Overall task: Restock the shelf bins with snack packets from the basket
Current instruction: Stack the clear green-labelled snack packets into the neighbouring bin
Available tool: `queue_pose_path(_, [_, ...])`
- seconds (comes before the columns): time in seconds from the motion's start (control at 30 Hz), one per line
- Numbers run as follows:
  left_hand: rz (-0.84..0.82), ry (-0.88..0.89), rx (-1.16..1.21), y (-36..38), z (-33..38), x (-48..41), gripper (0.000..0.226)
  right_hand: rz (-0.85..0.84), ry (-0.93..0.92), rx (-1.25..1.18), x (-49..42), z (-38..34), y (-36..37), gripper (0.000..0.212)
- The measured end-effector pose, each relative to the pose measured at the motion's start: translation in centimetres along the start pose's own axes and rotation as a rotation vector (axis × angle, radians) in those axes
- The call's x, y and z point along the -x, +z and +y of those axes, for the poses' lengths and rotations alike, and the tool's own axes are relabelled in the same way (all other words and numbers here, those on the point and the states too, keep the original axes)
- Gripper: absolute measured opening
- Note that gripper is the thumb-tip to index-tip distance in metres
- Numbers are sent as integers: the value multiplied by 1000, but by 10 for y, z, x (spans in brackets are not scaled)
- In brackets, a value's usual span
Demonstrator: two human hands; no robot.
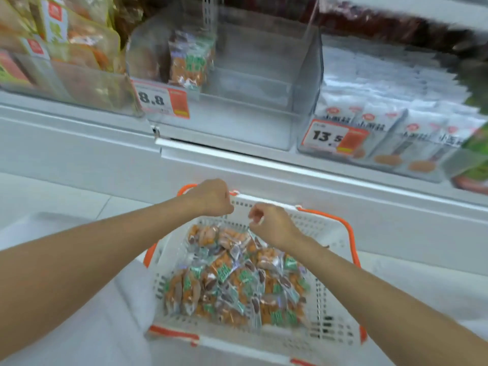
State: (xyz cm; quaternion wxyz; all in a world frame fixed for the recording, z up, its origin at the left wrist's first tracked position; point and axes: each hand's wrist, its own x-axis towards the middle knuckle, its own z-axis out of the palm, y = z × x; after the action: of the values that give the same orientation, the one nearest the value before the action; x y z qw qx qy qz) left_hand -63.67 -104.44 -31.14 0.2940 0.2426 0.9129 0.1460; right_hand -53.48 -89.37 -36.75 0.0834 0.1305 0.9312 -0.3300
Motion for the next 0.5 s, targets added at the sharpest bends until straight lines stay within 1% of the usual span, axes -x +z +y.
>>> queue_pose_path(0.03, [-57,7,-43,7,-2,-2,21,-109,82,14,5,19,16,8])
queue_pose_path(0.1, [-129,19,-146,13,-2,-4,19,-319,170,92,13,53,47,6])
queue_pose_path(0.13, [-153,21,-187,15,-1,-5,16,-390,195,129,17,66,62,7])
queue_pose_path(0.2, [-199,26,-242,16,1,-7,8,-453,259,100,19,81,89,19])
queue_pose_path(0.23, [-216,32,-256,17,1,-8,13,-464,310,41,20,84,100,36])
queue_pose_path(0.27, [-226,28,-263,18,1,-9,20,-478,355,-19,18,88,112,60])
queue_pose_path(0.3, [-237,24,-273,20,1,-11,21,-488,406,-78,17,90,124,80])
queue_pose_path(0.33, [-246,27,-280,24,0,-12,16,-476,436,-124,16,91,136,92])
queue_pose_path(0.4, [-270,35,-303,29,0,-12,2,-392,490,-179,13,97,158,105])
queue_pose_path(0.47, [-319,33,-322,33,-2,-12,12,-299,556,-228,10,106,173,103])
queue_pose_path(0.5, [-339,32,-326,33,-3,-13,16,-280,581,-228,10,108,175,97])
